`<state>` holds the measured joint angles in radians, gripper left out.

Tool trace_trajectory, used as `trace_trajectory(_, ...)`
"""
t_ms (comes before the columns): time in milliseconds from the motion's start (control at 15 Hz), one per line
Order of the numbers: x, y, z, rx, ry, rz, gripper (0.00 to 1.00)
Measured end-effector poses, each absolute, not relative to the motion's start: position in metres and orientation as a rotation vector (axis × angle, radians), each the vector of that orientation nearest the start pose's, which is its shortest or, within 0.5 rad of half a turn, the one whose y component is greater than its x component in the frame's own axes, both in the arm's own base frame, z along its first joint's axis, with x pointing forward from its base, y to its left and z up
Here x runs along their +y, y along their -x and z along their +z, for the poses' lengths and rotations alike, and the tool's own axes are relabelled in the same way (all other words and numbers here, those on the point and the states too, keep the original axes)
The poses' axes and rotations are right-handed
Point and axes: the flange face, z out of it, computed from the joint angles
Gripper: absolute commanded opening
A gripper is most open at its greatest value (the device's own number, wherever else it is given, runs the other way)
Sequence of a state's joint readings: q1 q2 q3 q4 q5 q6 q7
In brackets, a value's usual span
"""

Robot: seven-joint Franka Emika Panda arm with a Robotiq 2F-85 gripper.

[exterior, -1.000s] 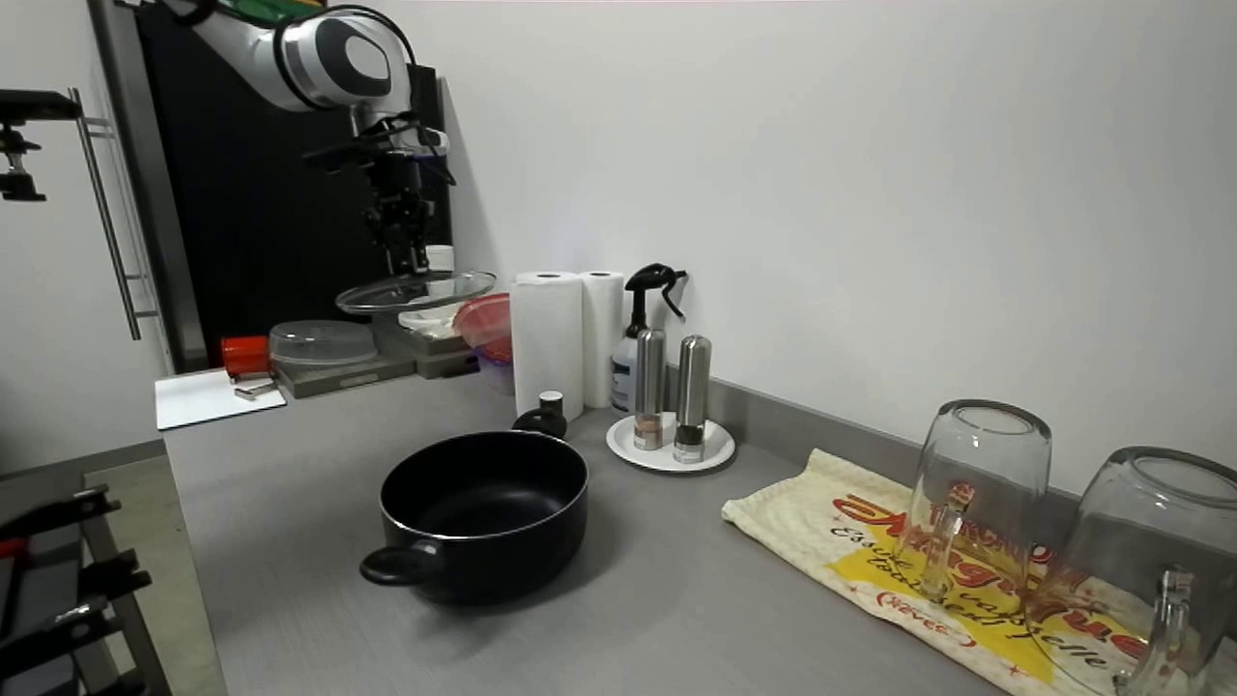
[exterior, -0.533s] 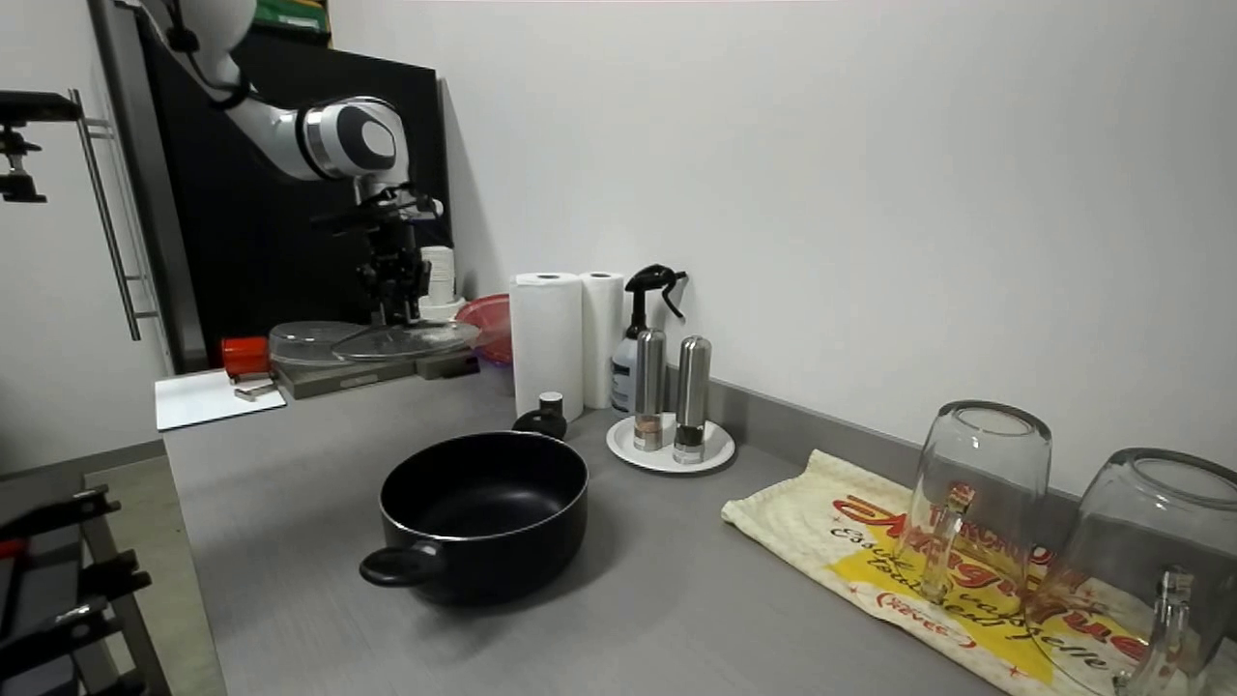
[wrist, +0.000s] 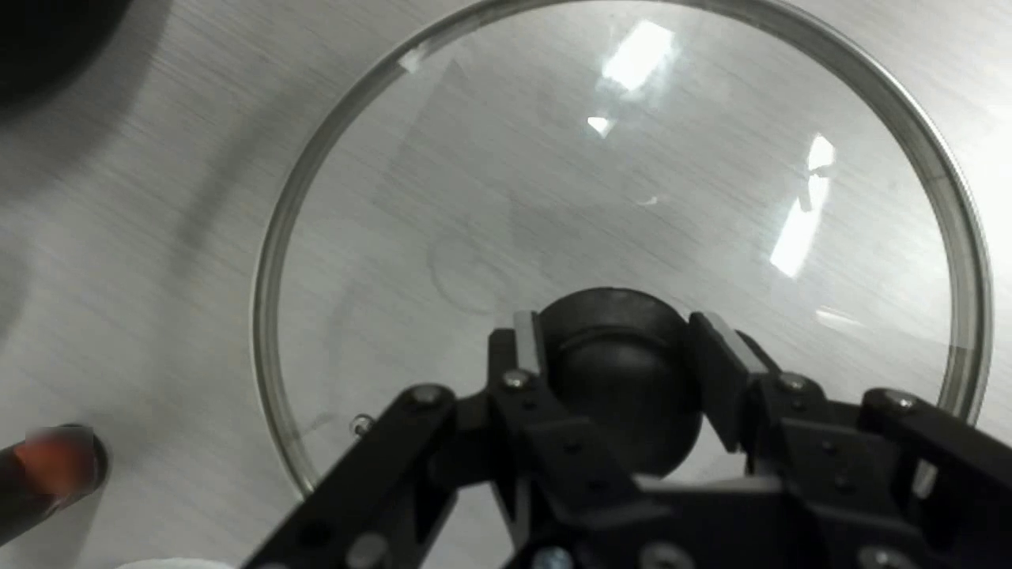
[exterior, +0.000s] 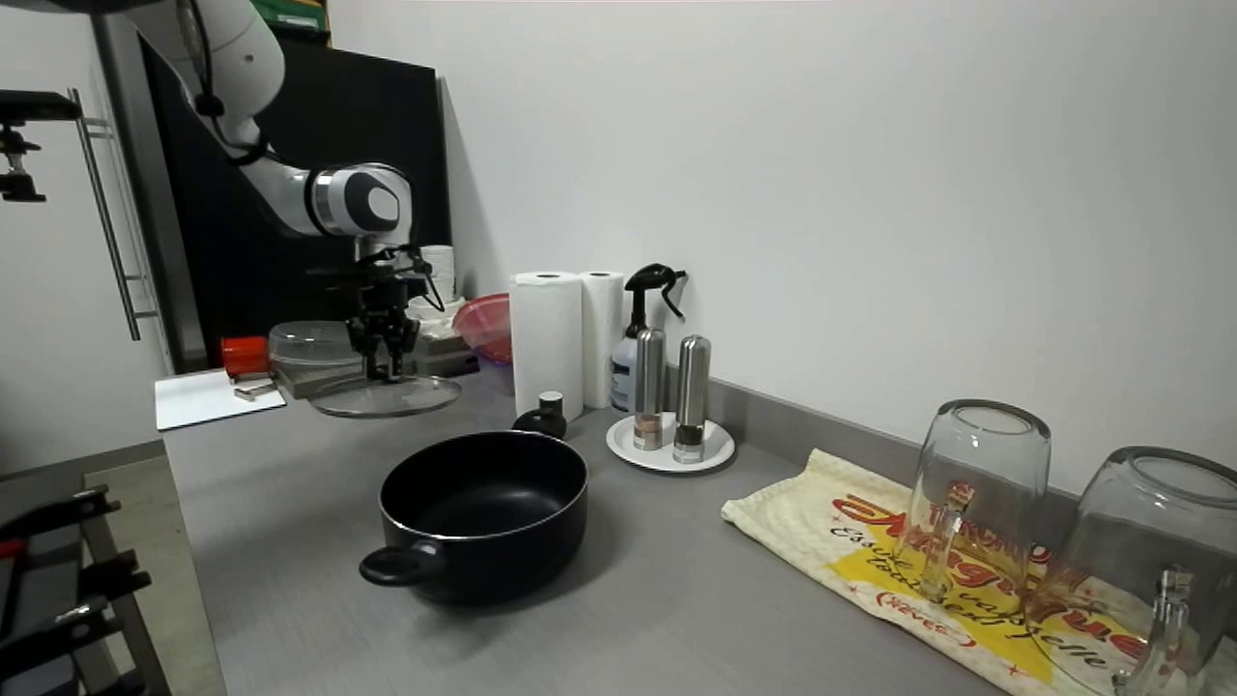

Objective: Remove the lid from the pot

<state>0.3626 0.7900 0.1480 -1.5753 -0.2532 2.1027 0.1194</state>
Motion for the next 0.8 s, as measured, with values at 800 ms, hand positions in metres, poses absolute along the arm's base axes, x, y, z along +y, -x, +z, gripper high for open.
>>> trace_trajectory(800, 0.344, -0.578, 0.087, -0.894, 3.269, 0.188, 0.23)
